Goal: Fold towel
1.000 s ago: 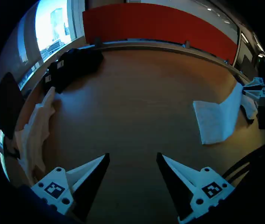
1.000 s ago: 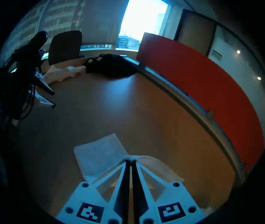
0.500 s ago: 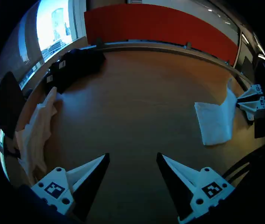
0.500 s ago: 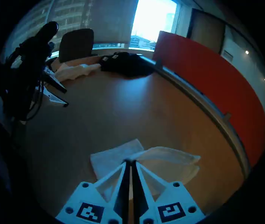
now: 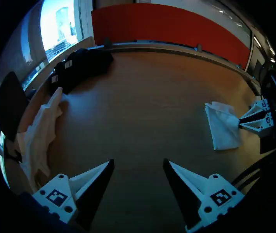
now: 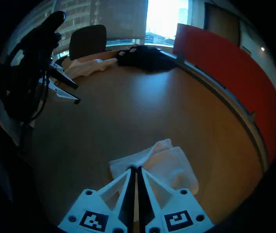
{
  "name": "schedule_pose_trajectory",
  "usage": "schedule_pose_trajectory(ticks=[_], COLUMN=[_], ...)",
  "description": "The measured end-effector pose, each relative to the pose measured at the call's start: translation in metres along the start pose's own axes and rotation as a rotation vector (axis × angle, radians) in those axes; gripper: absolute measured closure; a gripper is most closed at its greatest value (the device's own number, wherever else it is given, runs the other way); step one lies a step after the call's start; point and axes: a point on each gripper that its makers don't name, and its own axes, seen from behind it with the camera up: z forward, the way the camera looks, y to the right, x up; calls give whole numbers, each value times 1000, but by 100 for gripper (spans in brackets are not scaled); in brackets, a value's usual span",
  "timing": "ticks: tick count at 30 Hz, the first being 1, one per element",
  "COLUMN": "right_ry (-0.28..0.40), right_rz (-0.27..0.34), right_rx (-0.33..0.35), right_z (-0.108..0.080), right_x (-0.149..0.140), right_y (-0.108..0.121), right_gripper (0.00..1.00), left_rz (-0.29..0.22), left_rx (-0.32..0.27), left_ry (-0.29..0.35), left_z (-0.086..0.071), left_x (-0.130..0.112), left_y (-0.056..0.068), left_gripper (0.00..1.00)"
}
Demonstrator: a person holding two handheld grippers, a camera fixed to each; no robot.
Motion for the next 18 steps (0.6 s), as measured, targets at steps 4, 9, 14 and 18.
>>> schedule_pose_trajectory(ticks=[4, 9, 14, 18], right_ry=[0, -3, -5, -1], right_rz=[5, 1, 3, 11], right_rx=[4, 6, 11, 16], right_z=[-2, -3, -4, -6], right_x=[-1, -2, -4, -5], right_y=[0, 1, -2, -4], right_gripper=[95, 95, 79, 51], left_rz=[0, 3, 7, 9], left_rx=[0, -1, -3, -2], left_ry=[0, 0, 1, 2], left_z=[0, 1, 1, 1], left_x=[0, 1, 3, 4], left_y=[0, 1, 3, 3], left_gripper=[7, 7, 7, 7])
